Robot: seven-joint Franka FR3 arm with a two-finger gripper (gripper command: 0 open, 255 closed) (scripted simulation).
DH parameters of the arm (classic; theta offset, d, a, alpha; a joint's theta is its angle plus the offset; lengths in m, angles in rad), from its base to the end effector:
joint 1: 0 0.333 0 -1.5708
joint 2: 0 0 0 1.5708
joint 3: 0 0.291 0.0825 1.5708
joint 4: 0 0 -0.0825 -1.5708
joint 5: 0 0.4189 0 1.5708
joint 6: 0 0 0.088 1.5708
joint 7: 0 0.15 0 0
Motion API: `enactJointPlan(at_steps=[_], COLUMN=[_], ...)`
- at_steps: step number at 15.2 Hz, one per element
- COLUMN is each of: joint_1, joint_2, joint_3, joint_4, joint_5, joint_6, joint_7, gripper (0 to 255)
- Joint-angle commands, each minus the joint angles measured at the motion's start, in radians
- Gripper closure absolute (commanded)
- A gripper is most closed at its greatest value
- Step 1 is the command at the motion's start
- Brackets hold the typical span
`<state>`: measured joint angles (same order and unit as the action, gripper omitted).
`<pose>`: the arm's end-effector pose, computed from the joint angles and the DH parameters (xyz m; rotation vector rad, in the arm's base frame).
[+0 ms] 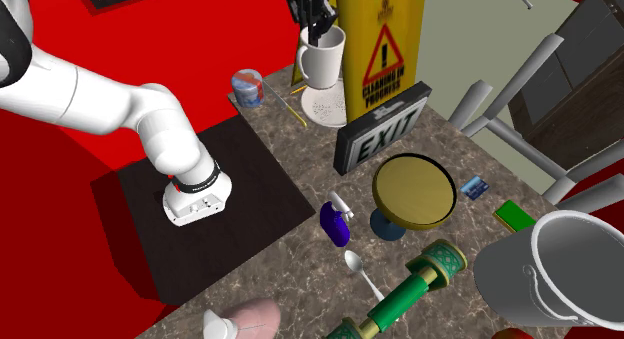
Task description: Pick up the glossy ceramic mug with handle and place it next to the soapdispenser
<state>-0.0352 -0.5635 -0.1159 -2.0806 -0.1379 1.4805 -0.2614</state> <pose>0.4028 -0.0909 0.5733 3.0685 0.1837 -0.0829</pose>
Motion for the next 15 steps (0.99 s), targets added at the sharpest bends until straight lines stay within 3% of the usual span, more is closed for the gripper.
enactJointPlan(at_steps=[1, 15], joint_1=[0.0, -0.085], joint_2=[0.009, -0.375], joint_3=[0.0, -0.123], joint_4=[0.035, -0.167], joint_5=[0.001, -0.144], joint_6=[-0.026, -0.179], joint_7=[-0.004, -0.191], gripper=[255, 255])
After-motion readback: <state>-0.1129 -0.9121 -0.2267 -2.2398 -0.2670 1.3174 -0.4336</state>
